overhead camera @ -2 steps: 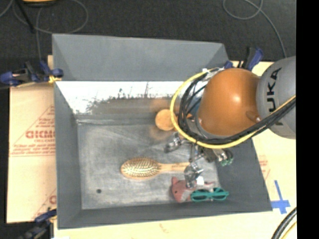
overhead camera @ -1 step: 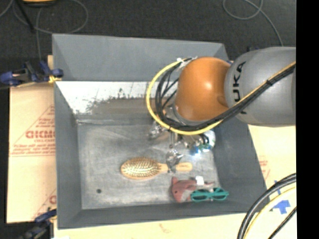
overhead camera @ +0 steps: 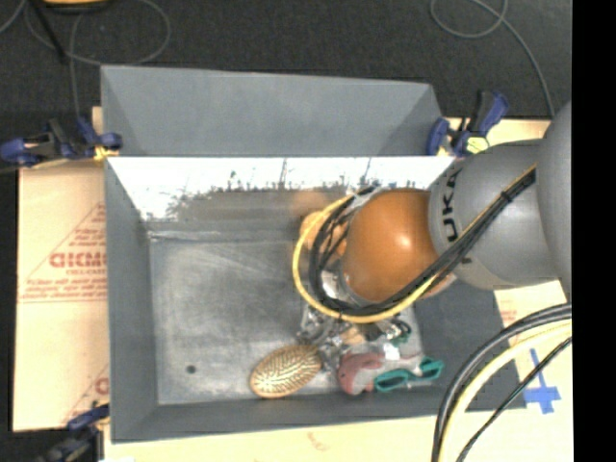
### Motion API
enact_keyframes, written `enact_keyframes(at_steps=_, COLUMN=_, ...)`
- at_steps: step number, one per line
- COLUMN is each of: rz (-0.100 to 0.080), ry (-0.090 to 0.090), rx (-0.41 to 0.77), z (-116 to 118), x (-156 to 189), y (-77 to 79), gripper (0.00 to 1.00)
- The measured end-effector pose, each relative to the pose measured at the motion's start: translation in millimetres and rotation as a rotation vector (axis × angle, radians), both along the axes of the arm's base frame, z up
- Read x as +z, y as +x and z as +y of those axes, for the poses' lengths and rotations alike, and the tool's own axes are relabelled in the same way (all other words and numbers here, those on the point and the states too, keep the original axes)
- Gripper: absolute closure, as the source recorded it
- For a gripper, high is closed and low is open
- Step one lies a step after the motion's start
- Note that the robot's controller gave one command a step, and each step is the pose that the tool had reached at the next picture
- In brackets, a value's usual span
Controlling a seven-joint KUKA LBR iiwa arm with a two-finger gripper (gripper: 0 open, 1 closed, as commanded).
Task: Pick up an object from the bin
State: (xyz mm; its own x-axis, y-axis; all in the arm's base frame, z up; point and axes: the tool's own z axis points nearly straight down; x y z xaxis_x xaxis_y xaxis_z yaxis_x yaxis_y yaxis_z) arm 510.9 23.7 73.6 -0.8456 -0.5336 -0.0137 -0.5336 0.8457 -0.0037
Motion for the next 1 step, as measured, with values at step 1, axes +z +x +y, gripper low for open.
enact_keyframes(at_steps=1, rz=0.0, ry=0.0, rx=0.0, z=-0.1, x=0.0, y=0.0, gripper=1.0)
